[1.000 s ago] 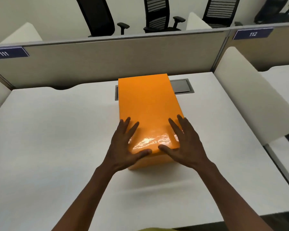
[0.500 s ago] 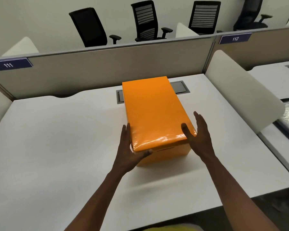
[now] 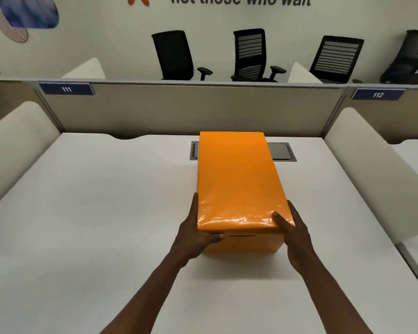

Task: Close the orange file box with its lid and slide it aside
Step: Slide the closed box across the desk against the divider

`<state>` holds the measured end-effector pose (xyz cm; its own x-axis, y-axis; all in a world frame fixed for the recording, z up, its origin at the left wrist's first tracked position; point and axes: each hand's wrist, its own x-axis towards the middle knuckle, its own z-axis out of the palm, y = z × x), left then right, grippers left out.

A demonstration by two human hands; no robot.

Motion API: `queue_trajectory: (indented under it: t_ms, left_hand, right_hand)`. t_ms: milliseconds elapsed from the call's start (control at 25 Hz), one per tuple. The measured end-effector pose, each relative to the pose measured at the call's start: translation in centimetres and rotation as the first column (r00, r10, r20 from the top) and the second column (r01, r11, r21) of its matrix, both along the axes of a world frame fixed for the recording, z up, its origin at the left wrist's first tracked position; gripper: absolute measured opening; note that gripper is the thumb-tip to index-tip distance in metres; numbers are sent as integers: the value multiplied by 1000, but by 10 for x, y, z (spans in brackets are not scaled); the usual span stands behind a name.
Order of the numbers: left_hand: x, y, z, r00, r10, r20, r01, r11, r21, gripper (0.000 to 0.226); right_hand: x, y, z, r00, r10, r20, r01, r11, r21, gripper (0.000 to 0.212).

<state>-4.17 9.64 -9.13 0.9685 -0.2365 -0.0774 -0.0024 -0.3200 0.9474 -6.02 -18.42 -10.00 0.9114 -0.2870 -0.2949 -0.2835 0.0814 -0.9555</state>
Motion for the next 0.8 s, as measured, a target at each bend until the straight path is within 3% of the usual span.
queue_trajectory:
  t_ms: [440,800]
  left_hand:
    - [-18,95,18,989,146,-13,-145,987,68,116]
    - [-17,294,34,957,290,-5,-288,954,85,116]
  right_hand:
    - [-1,94,19,988,153,35,-153,988,3,75]
    - [44,293,28,933,356,49,-356,934,-22,75]
